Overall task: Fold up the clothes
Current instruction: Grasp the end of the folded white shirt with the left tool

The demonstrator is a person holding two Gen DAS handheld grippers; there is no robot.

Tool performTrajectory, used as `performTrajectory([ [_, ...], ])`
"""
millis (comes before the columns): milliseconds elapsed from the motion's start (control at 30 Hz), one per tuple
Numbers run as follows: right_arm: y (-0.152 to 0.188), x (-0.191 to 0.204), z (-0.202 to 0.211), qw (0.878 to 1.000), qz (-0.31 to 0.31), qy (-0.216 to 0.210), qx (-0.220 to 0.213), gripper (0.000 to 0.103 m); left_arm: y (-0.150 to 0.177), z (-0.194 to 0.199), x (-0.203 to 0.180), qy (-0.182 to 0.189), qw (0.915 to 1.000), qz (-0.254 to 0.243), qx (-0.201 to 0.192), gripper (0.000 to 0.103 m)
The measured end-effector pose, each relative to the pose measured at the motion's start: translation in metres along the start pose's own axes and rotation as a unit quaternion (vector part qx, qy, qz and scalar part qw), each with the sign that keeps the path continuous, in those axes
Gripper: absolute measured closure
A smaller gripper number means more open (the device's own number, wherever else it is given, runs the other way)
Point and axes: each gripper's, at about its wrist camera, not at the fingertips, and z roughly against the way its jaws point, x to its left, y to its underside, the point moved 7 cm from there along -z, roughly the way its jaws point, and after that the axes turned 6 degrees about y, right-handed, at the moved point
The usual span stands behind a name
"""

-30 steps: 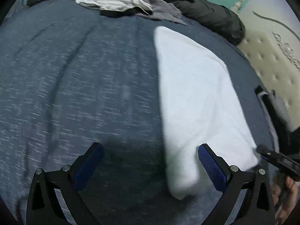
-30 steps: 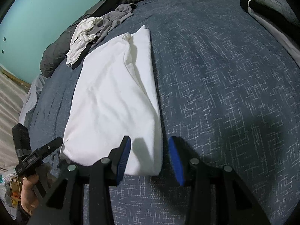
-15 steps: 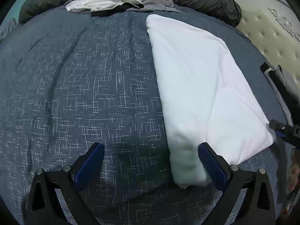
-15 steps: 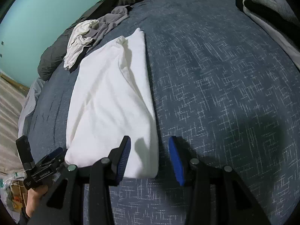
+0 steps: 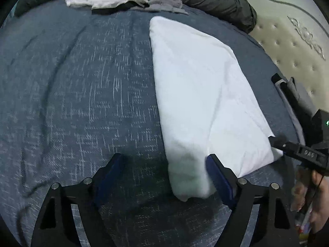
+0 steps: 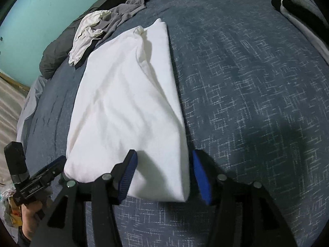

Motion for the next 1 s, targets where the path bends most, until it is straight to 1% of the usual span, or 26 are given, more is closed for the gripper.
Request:
performTrajectory([
  [133,0.002,0.002,0.001,1.000,0.006,0.004,0.001,0.046,0.003,0.010,-0.011,0.025,0.9996,-0.011,-0.002,0.019],
  [233,0.002,0.004,0.000,1.000,0.008,0.000,0.003,0.046,0.010,0.001,-0.011,0.040,0.9991,-0.003,0.013,0.019],
  [333,0.003,0.004,-0.001,1.000,0.002,-0.002,0.002,0.045,0.013,-0.007,-0.010,0.057,0.9981,0.011,0.017,0.019],
  [500,0.006,0.007,0.000,1.000,0.004,-0.008,0.003,0.045,0.015,-0.014,-0.015,0.062,0.9979,0.006,0.018,0.019],
  [600,0.007,0.009,0.000,1.000,0.007,-0.010,0.005,0.045,0.010,-0.017,-0.015,0.063,0.9978,0.004,0.017,0.019],
  [700,0.008,0.012,0.000,1.000,0.016,-0.009,0.005,0.045,0.007,-0.014,-0.013,0.077,0.9968,0.015,0.014,0.023],
  [833,0.009,0.013,0.001,1.000,0.017,-0.017,0.006,0.046,0.004,-0.011,-0.007,0.085,0.9959,0.028,0.013,0.025],
  [933,0.010,0.013,0.001,1.000,0.016,-0.020,0.006,0.045,0.006,-0.019,-0.009,0.087,0.9957,0.028,0.018,0.030],
  [967,0.010,0.014,0.001,1.000,0.019,-0.018,0.006,0.045,0.006,-0.019,-0.010,0.090,0.9954,0.027,0.018,0.037],
  [1000,0.009,0.015,0.000,1.000,0.022,-0.017,0.005,0.046,0.006,-0.019,-0.011,0.093,0.9952,0.025,0.018,0.041],
])
